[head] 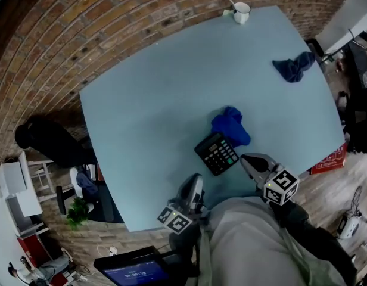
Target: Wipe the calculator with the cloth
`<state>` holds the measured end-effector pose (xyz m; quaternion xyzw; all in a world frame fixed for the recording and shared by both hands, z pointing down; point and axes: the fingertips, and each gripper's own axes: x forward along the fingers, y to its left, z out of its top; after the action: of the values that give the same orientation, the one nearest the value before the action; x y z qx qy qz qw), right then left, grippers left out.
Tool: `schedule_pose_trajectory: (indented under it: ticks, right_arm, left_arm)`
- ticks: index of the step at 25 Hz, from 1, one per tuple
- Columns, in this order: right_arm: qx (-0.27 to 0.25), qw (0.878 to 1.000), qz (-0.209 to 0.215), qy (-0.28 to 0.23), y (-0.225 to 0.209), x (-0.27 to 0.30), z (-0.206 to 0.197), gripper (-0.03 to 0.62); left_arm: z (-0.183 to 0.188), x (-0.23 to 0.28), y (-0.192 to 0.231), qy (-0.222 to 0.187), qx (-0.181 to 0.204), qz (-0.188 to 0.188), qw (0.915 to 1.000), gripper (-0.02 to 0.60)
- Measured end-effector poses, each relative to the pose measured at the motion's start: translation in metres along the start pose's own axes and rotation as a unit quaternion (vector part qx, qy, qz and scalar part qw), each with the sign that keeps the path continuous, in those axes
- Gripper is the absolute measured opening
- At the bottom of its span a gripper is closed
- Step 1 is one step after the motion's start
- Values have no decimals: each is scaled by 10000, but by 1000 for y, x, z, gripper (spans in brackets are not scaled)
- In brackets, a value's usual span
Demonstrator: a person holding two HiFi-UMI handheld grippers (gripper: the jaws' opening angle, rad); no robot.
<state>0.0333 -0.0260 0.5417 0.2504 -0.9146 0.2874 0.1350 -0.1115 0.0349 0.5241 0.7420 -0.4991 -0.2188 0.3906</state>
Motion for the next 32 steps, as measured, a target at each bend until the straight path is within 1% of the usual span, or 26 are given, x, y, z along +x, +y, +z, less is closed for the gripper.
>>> schedule_pose_trajectory:
  ticks: [3,7,11,17,24,27,32]
  right_arm:
    - [42,10000,20,50,9,-8,-13,2]
    - [-89,9998,166,106,18,-11,-21,2]
    - [-157,9994,283,97,28,-13,-23,2]
    - [-230,9985,481,121,41,-14,-27,2]
    - [-156,9982,552,183,47,-20,-37,2]
    - [-117,9986,491,146,46,-24,-37,2]
    - [-61,9994,324,79,40,-34,-39,2]
  left_arm:
    - [6,-10,-4,-201,33,-7,9998,3]
    - [13,-22,-3,-495,5,83,9987,3]
    - [9,-35,-7,-640,-32,152,9978,3]
    - [10,-48,-12,-878,-126,154,9959,3]
    - [7,-64,-10,-1119,-331,288,9927,3]
    - [4,-63,-9,-1119,-410,284,9925,3]
    - [-4,-53,-10,-871,-487,219,9948,3]
